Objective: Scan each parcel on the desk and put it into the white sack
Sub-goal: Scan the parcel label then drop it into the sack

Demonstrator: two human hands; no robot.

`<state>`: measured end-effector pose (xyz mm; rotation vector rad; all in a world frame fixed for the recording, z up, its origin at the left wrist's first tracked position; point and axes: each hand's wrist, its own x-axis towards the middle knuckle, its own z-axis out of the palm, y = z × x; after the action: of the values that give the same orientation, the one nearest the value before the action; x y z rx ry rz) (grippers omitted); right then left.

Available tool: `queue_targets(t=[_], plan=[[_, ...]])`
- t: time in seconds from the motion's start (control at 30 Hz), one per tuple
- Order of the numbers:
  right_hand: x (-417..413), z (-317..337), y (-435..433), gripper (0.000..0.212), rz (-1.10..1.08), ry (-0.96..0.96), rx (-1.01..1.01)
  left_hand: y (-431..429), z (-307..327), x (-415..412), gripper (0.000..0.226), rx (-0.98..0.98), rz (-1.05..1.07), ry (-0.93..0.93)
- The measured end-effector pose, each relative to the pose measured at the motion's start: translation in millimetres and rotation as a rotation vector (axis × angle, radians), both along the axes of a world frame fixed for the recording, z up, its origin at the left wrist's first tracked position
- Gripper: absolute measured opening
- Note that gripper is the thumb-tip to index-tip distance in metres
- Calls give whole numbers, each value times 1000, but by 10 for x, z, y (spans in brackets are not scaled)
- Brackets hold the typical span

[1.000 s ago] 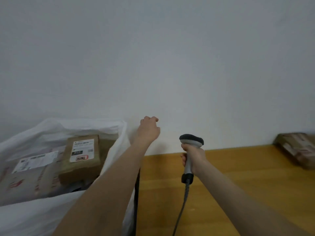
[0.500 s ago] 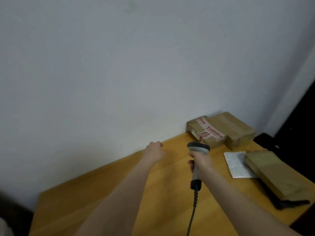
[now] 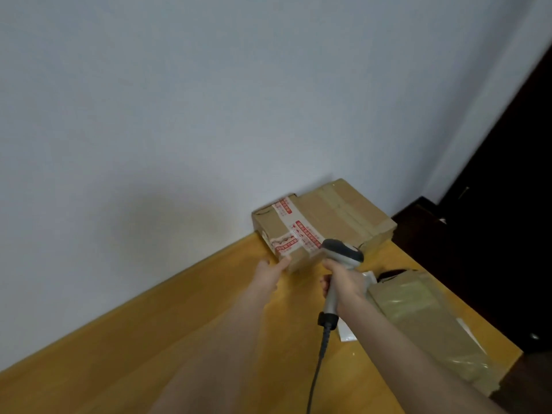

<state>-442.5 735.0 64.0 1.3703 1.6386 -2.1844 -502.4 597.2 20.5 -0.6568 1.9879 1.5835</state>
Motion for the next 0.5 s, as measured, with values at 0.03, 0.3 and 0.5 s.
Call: queue_targets(t=[0.03,0.3,0.5], plan=[[-52,-60,49,22,-1,3,-8,78,-100,-68,79,50,44,-33],[-300,-369,335,22,7,-15,-19,165,-534,-385,38,173,247,-95],[-323,-255,164,19,30,14,-96,-642,-221,-210,36,125,152,30]])
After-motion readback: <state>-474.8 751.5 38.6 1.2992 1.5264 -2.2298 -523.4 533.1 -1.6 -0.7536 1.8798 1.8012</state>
